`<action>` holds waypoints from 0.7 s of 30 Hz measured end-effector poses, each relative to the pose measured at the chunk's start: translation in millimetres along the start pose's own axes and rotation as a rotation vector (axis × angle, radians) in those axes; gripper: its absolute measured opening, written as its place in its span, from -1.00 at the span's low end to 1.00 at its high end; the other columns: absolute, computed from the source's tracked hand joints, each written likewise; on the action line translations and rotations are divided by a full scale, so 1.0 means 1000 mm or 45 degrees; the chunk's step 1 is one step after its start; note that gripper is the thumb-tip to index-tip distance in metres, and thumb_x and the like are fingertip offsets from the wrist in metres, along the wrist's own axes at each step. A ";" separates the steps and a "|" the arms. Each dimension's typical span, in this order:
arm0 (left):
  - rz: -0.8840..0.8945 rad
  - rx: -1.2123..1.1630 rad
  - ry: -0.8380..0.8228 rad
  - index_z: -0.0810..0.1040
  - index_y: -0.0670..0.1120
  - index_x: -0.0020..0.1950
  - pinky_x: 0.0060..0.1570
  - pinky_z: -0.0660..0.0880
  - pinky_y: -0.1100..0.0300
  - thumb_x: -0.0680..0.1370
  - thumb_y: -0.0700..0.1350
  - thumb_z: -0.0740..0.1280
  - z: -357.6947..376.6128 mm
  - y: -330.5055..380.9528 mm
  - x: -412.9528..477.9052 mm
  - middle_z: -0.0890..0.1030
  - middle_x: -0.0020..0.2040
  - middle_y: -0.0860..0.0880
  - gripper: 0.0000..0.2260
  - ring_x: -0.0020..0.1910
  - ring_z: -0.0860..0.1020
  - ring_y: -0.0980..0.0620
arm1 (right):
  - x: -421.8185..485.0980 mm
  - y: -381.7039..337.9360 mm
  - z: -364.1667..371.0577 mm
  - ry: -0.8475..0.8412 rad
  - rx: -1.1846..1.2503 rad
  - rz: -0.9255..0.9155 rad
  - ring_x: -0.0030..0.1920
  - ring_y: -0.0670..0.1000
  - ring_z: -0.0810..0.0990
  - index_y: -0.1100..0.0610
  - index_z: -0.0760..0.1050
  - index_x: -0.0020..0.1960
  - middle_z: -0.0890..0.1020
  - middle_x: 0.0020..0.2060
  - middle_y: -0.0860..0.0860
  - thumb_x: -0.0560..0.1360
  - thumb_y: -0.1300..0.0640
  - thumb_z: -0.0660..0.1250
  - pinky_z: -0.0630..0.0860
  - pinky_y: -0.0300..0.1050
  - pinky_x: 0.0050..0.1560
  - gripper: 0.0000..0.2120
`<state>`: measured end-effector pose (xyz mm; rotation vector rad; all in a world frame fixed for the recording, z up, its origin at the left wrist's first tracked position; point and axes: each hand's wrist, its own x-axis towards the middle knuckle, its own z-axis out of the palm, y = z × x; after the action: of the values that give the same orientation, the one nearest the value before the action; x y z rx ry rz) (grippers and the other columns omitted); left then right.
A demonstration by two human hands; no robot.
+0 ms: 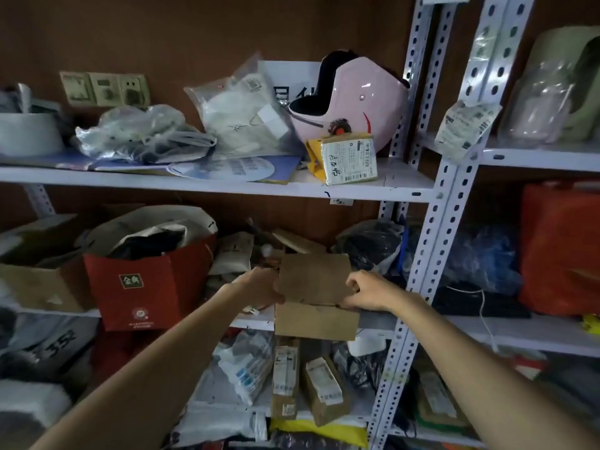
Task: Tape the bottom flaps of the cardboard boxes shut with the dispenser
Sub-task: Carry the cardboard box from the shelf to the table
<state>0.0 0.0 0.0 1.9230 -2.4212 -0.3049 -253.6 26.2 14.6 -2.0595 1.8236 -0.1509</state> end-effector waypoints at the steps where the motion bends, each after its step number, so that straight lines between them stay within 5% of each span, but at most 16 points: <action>1: -0.021 -0.017 0.018 0.50 -0.04 0.28 -0.06 0.51 0.11 0.48 0.11 0.38 0.003 0.000 0.004 0.61 0.13 -0.07 -0.57 0.07 0.58 -0.07 | 0.004 0.002 0.003 0.002 0.011 0.018 0.12 0.02 0.49 0.11 0.36 0.34 0.46 0.22 0.04 0.39 -0.11 0.44 0.50 -0.05 0.11 -0.39; 5: -0.115 -0.296 0.091 0.37 -0.05 0.37 0.01 0.54 -0.02 0.55 -0.01 0.34 0.025 -0.002 0.021 0.55 0.23 -0.15 -0.58 0.09 0.56 -0.16 | 0.023 0.014 0.023 0.112 0.056 0.050 0.28 0.08 0.44 0.15 0.29 0.42 0.41 0.35 0.09 0.47 -0.12 0.37 0.44 -0.04 0.20 -0.37; 8: -0.222 -0.715 0.124 0.27 0.00 0.45 -0.14 0.43 0.12 0.51 0.08 0.40 0.038 -0.004 0.029 0.51 0.26 -0.11 -0.43 0.08 0.54 -0.12 | 0.033 0.014 0.039 0.241 0.102 0.074 0.41 0.13 0.32 0.20 0.10 0.52 0.27 0.46 0.14 0.51 -0.15 0.33 0.37 -0.01 0.30 -0.24; 10: -0.282 -0.872 0.107 0.21 -0.01 0.49 -0.07 0.39 0.15 0.48 0.08 0.44 0.046 -0.001 0.032 0.49 0.30 -0.11 -0.32 0.18 0.50 -0.11 | 0.037 0.014 0.050 0.299 0.145 0.075 0.41 0.17 0.31 0.26 0.02 0.52 0.23 0.46 0.21 0.48 -0.11 0.37 0.37 0.01 0.33 -0.16; 13: -0.361 -0.987 0.054 0.25 -0.10 0.48 0.11 0.47 0.11 0.52 -0.16 0.40 0.054 0.006 0.039 0.44 0.36 -0.16 -0.43 0.27 0.47 -0.15 | 0.042 0.014 0.053 0.329 0.297 0.160 0.40 0.20 0.32 0.28 -0.09 0.53 0.25 0.45 0.24 0.44 -0.03 0.45 0.38 0.04 0.32 -0.04; 18: -0.494 -1.109 -0.036 0.16 -0.02 0.53 0.11 0.55 0.02 0.52 -0.37 0.28 0.055 0.004 0.039 0.37 0.39 -0.21 -0.36 0.28 0.45 -0.22 | 0.048 0.012 0.051 0.106 0.782 0.396 0.35 0.17 0.40 0.04 -0.40 0.52 0.32 0.44 0.16 0.37 0.25 0.53 0.43 0.03 0.29 0.18; 21: -0.360 -1.121 -0.112 0.07 0.06 0.57 0.07 0.56 0.10 0.46 -0.38 0.39 0.060 -0.001 0.029 0.36 0.42 -0.20 -0.18 0.25 0.49 -0.18 | 0.042 0.015 0.059 0.100 0.769 0.344 0.38 0.14 0.36 -0.07 -0.33 0.54 0.29 0.46 0.10 0.29 0.27 0.58 0.38 0.04 0.34 0.25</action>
<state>-14.7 -20.1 -61.6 1.7809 -1.5702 -1.2295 -241.8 -3.1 -52.2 -1.3987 1.7932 -0.6282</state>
